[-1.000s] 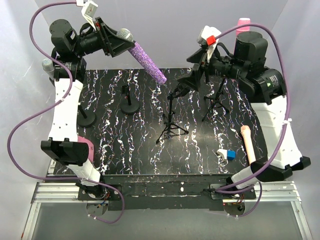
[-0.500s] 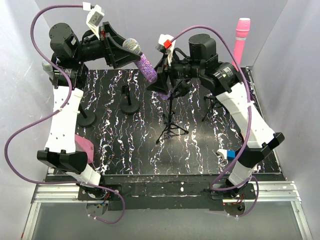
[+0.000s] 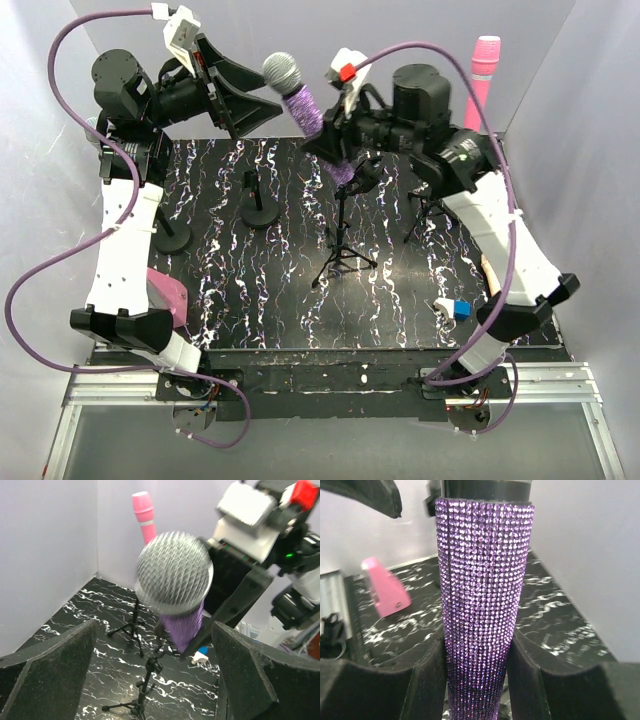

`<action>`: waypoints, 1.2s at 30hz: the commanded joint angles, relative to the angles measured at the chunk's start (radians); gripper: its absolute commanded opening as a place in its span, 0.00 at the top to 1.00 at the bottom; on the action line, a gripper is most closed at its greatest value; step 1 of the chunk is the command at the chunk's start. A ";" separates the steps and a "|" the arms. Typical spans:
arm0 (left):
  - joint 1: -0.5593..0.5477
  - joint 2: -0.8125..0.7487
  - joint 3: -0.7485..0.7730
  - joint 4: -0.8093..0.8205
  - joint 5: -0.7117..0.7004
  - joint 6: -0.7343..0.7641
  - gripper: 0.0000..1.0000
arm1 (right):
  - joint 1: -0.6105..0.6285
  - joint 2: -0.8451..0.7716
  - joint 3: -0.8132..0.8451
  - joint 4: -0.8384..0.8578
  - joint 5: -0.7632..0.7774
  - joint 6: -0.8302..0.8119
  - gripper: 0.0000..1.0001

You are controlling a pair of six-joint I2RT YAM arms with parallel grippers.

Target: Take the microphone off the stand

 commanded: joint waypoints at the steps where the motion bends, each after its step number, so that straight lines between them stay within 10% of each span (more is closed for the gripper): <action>1: -0.001 -0.034 -0.006 -0.006 -0.118 0.032 0.02 | -0.076 -0.167 0.027 0.140 0.202 -0.002 0.99; 15: 0.002 0.009 -0.074 -0.006 -0.138 0.061 0.02 | -0.729 -0.851 -0.590 -0.312 0.390 -0.038 0.99; 21: 0.003 0.023 -0.117 0.023 -0.123 0.047 0.02 | -0.860 -0.954 -0.853 -0.481 0.438 -0.057 0.99; 36: 0.003 -0.020 -0.153 -0.067 -0.164 0.099 0.02 | -0.966 -0.813 -1.298 -0.220 0.320 -0.259 0.99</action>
